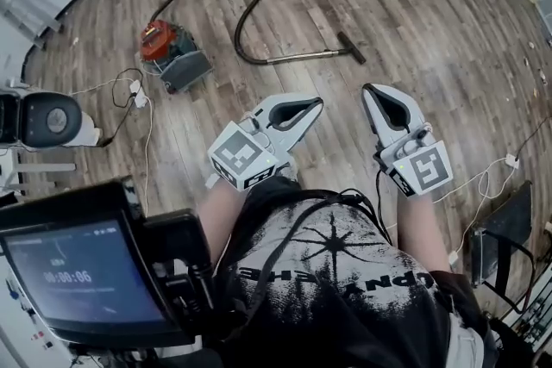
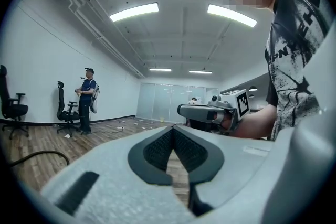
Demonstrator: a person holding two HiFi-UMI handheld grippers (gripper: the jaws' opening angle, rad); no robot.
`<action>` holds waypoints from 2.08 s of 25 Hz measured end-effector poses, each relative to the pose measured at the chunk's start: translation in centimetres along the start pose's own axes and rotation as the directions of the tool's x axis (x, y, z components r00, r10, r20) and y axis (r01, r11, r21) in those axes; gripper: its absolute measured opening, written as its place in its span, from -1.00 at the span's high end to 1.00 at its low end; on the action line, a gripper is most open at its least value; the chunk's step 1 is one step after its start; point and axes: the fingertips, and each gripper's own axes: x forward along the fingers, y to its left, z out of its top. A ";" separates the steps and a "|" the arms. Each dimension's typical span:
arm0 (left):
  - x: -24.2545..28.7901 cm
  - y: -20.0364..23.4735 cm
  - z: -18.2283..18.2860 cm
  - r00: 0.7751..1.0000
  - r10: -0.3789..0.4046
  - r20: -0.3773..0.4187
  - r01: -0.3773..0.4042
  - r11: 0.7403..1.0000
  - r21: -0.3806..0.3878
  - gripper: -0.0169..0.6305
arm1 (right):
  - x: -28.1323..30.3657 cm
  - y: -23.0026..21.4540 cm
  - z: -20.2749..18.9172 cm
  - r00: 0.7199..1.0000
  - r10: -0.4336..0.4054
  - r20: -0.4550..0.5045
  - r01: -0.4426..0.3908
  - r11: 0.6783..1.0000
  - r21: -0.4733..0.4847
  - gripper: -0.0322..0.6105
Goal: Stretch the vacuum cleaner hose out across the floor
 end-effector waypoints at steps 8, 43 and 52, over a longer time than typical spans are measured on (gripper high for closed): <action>0.8 9.9 -0.5 0.999 -0.047 -0.006 0.048 0.999 0.012 0.95 | 7.2 -2.5 -2.4 0.997 -0.043 -0.057 0.043 0.999 -0.014 0.88; 25.8 34.4 0.9 0.966 0.258 -0.027 -0.259 0.958 -0.119 0.94 | 23.3 -34.7 -8.5 0.945 0.319 -0.068 -0.320 0.947 0.000 0.88; 24.6 40.0 -1.1 0.973 0.232 -0.022 -0.232 0.956 -0.180 0.95 | 29.0 -35.2 -10.4 0.946 0.299 -0.129 -0.299 0.954 0.016 0.88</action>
